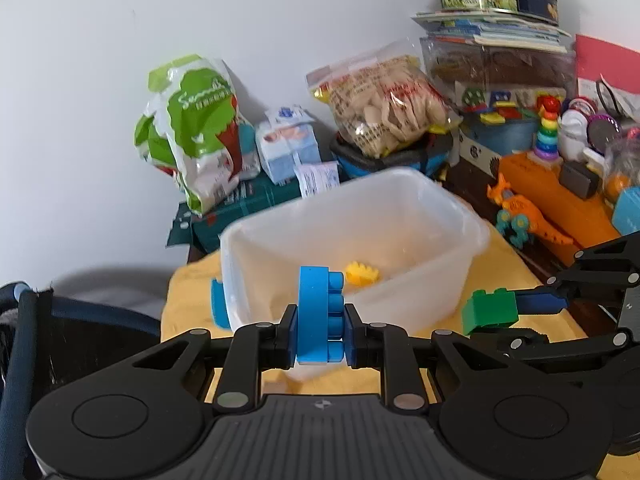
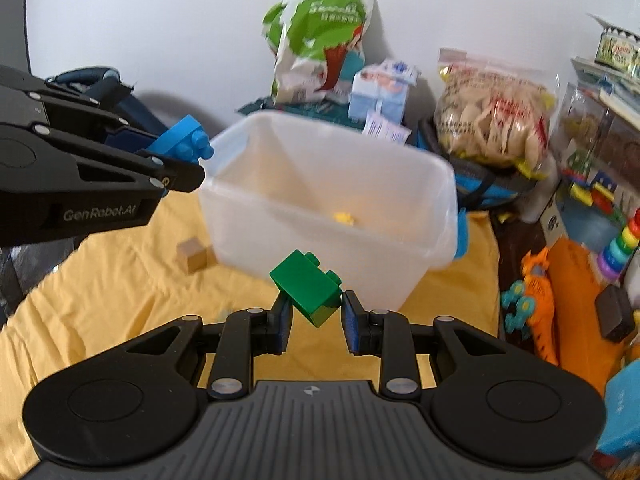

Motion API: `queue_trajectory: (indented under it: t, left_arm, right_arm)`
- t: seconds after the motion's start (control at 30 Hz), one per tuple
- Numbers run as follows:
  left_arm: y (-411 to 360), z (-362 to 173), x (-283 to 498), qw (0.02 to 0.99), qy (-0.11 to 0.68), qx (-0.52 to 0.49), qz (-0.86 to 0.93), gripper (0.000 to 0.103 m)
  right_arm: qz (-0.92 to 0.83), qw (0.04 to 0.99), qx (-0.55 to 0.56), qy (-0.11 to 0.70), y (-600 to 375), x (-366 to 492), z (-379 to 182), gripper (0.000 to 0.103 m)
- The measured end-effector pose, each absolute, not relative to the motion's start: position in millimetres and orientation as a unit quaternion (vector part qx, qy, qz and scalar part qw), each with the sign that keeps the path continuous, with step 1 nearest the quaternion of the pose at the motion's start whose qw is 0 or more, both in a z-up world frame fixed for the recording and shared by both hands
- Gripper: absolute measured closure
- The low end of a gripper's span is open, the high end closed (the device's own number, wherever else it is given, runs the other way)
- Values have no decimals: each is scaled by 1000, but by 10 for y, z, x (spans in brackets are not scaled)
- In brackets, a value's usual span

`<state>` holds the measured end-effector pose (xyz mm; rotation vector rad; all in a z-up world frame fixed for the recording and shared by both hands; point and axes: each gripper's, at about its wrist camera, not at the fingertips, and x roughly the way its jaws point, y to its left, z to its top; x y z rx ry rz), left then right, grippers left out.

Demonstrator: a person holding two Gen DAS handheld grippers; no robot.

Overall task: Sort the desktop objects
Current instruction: 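Carry the blue brick and green brick over the white bin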

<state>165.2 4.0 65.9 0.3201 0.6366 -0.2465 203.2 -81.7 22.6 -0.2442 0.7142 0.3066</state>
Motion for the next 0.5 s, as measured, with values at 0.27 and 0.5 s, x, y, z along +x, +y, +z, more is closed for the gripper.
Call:
queue_trajectory:
  t: [0.27,0.5]
  left_arm:
    - [-2,820,2036,934,299,153,-119,78]
    - [-23,670,2432,928,316,160,-113,78]
  right_arm:
    - [139,930,-109,323,-812,2371,470,73]
    - [133,928,-82,339,-866,2693,422,73]
